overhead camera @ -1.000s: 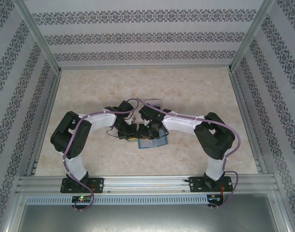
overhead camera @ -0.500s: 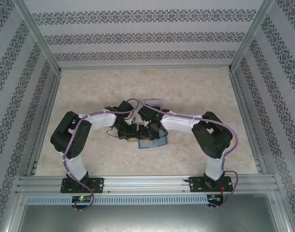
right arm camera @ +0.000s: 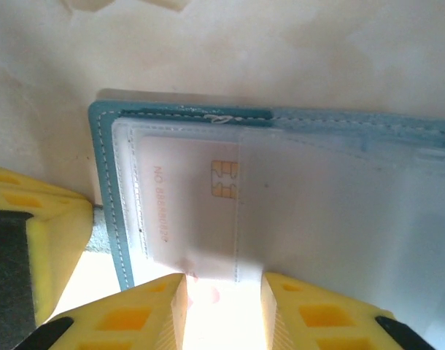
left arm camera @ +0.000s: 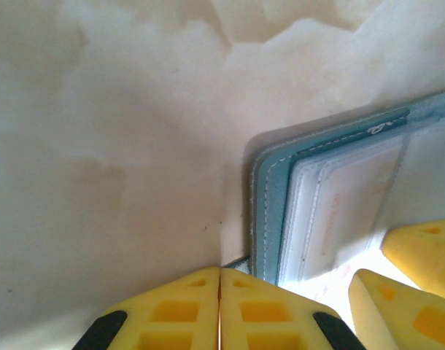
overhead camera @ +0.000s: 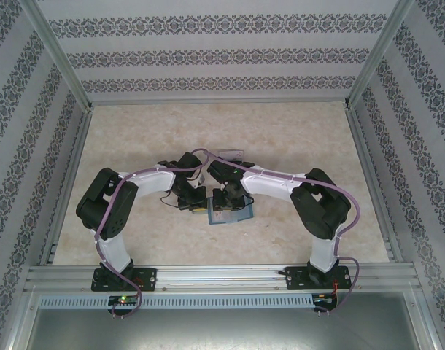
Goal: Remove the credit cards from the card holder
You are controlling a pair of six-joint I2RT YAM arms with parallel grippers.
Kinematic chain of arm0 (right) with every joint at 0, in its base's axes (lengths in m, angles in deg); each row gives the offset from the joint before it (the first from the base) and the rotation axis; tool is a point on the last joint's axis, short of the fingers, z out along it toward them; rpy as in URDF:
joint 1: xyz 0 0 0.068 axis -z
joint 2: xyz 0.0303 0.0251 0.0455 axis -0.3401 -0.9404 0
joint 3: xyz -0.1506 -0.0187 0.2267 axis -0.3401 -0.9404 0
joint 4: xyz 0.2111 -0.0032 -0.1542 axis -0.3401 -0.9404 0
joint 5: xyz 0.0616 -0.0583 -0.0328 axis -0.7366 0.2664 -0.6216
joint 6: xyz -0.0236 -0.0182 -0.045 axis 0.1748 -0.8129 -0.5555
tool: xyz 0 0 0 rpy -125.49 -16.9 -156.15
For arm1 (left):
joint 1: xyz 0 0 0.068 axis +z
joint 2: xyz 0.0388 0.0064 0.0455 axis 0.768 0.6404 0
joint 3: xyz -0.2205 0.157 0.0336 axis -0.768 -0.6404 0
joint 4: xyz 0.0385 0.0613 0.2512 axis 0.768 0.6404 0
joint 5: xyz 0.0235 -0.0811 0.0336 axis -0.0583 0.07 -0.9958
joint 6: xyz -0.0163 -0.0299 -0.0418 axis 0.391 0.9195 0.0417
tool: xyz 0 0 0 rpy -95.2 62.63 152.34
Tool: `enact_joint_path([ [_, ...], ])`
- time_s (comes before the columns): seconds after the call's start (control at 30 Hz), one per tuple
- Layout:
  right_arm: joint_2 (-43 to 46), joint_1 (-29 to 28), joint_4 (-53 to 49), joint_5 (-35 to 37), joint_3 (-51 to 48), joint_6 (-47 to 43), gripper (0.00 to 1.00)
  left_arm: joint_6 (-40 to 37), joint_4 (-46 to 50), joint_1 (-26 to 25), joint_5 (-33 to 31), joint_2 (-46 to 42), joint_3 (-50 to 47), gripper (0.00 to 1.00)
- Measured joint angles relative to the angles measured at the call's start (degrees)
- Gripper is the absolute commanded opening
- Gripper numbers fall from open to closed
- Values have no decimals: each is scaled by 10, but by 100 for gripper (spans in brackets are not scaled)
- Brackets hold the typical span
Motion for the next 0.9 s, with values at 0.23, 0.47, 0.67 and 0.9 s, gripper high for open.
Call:
enact_joint_path([
  [0.23, 0, -9, -53, 53, 27, -12, 42, 0, 0, 0, 0, 0, 0, 8],
  [0.47, 0, -12, -87, 91, 34, -19, 44, 0, 0, 0, 2, 0, 0, 8],
  [0.67, 0, -12, -105, 111, 35, -21, 44, 0, 0, 0, 2, 0, 0, 8],
  [0.9, 1, -12, -124, 135, 39, -23, 44, 0, 0, 0, 2, 0, 0, 8],
])
